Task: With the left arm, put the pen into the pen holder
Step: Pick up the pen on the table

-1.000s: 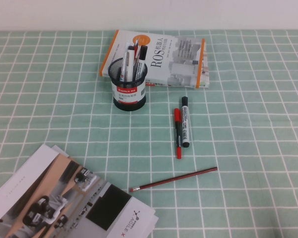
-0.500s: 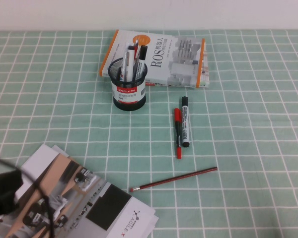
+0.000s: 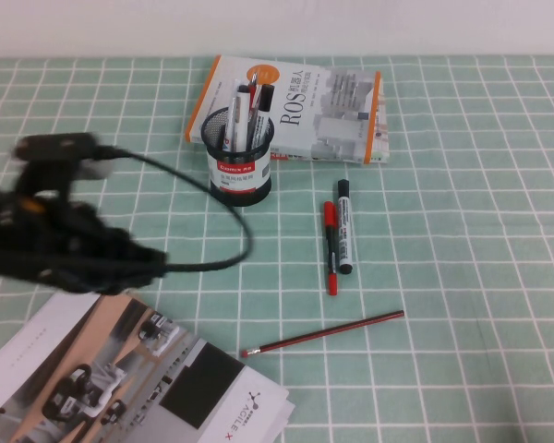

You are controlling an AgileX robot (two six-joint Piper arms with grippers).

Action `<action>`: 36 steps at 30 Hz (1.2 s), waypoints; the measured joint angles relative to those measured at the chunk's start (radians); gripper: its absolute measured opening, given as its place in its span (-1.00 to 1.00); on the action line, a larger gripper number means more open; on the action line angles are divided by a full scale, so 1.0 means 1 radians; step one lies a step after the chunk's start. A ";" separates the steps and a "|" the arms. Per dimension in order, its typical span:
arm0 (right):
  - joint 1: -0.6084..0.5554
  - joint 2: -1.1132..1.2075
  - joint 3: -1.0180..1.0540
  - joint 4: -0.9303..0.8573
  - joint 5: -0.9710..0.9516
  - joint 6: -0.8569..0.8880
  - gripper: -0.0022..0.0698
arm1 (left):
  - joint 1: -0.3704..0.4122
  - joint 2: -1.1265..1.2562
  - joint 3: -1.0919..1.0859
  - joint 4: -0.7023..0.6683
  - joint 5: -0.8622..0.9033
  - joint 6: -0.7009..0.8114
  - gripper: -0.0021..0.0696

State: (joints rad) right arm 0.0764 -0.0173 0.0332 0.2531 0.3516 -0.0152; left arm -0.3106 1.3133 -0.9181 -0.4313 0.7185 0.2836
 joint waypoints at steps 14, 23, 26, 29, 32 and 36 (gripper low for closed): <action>0.000 0.000 0.000 0.000 0.000 0.000 -1.00 | -0.376 0.428 -0.366 0.167 0.126 0.285 -0.95; 0.000 0.000 0.000 0.000 0.000 0.000 -1.00 | -0.472 0.582 -0.528 0.199 0.195 0.420 -0.60; 0.000 0.000 0.000 0.000 0.000 0.000 -1.00 | -0.493 0.621 -0.577 0.215 0.228 0.432 -0.22; 0.000 0.000 0.000 0.000 0.000 0.000 -1.00 | -0.512 0.662 -0.610 0.250 0.250 0.435 -0.05; 0.000 0.000 0.000 0.000 0.000 0.000 -1.00 | -0.523 0.680 -0.618 0.263 0.254 0.423 -0.06; 0.000 0.000 0.000 0.000 0.000 0.000 -1.00 | -0.537 0.719 -0.620 0.292 0.249 0.402 -0.13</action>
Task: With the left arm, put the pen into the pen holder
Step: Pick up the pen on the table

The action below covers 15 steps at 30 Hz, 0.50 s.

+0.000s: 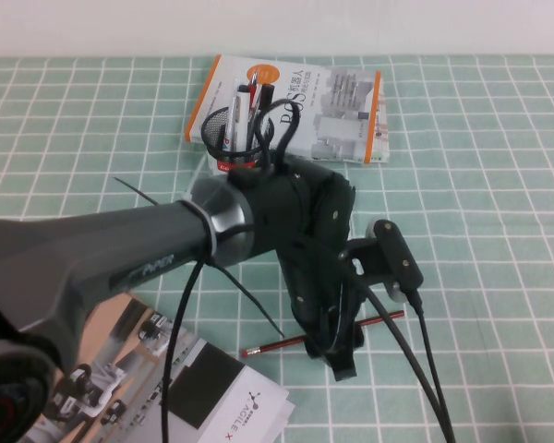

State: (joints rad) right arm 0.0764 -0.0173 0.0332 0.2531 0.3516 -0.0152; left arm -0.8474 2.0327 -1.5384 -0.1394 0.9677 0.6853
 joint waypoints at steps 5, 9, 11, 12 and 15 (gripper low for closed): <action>0.000 0.000 0.000 0.000 0.000 0.000 -1.00 | 0.000 0.022 -0.008 0.091 -0.021 -0.110 -0.15; 0.000 0.000 0.000 0.000 0.000 0.000 -1.00 | 0.000 0.039 -0.026 0.127 -0.027 -0.151 -0.15; 0.000 0.000 0.000 0.000 0.000 0.000 -1.00 | 0.000 0.051 -0.035 0.128 -0.025 -0.163 -0.15; 0.000 0.000 0.000 0.000 0.000 0.000 -1.00 | 0.000 0.057 -0.036 0.129 -0.021 -0.169 -0.15; 0.000 0.000 0.000 0.000 0.000 0.000 -1.00 | 0.000 0.066 -0.043 0.129 -0.007 -0.176 -0.15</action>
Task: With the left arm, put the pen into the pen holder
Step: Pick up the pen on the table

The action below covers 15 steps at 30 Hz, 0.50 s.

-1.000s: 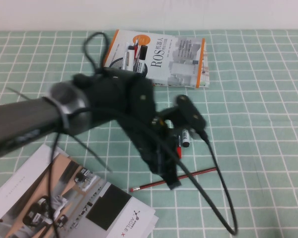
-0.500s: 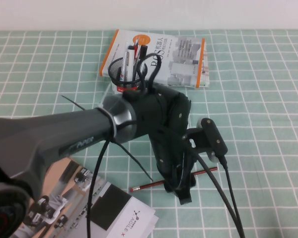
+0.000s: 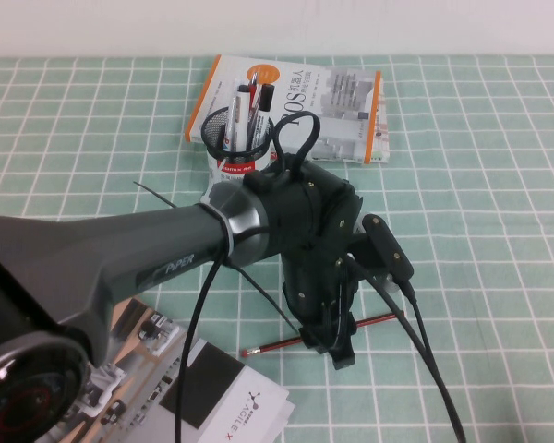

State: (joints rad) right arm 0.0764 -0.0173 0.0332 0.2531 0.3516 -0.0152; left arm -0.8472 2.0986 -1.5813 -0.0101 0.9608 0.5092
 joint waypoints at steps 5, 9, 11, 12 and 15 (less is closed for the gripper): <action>0.000 0.000 0.000 0.000 0.000 0.000 -1.00 | 0.000 0.007 -0.008 -0.002 0.013 -0.004 -0.19; 0.000 0.000 0.000 0.000 0.000 0.000 -1.00 | 0.000 0.007 -0.010 -0.004 0.017 -0.020 -0.49; 0.000 0.000 0.000 0.000 0.000 0.000 -1.00 | 0.000 0.007 -0.010 -0.004 0.019 -0.035 -0.70; 0.000 0.000 0.000 0.000 0.000 0.000 -1.00 | 0.000 0.007 -0.012 -0.002 0.019 -0.039 -0.78; 0.000 0.000 0.000 0.000 0.000 0.000 -1.00 | 0.000 0.007 -0.012 -0.002 0.021 -0.041 -0.86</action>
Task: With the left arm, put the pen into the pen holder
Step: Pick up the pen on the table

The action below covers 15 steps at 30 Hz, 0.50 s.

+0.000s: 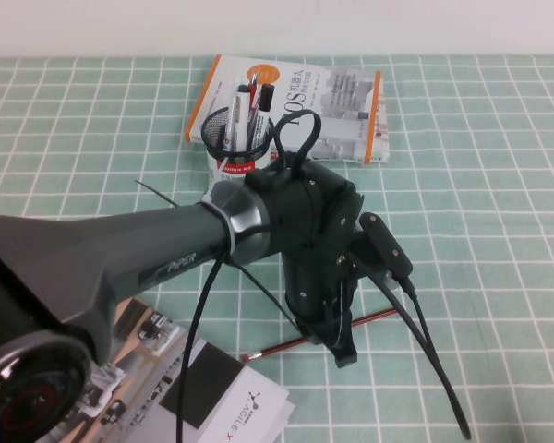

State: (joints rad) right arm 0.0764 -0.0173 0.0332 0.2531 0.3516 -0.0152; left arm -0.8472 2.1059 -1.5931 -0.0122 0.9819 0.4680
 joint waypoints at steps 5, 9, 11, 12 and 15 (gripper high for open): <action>0.000 0.000 0.000 0.000 0.000 0.000 -1.00 | 0.000 0.001 0.000 0.000 0.000 -0.002 -0.87; 0.000 0.000 0.000 0.000 0.000 0.000 -1.00 | 0.000 -0.005 0.000 -0.002 0.000 -0.002 -0.87; 0.000 0.000 0.000 0.000 0.000 0.000 -1.00 | 0.000 -0.020 0.007 -0.018 0.006 -0.002 -0.88; 0.000 0.000 0.000 0.000 0.000 0.000 -1.00 | 0.000 -0.031 0.010 -0.030 0.006 -0.002 -0.88; 0.000 0.000 0.000 0.000 0.000 0.000 -1.00 | 0.000 -0.099 0.015 -0.055 0.002 -0.004 -0.88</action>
State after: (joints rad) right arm 0.0764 -0.0173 0.0332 0.2531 0.3516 -0.0152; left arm -0.8472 2.0068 -1.5780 -0.0672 0.9835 0.4642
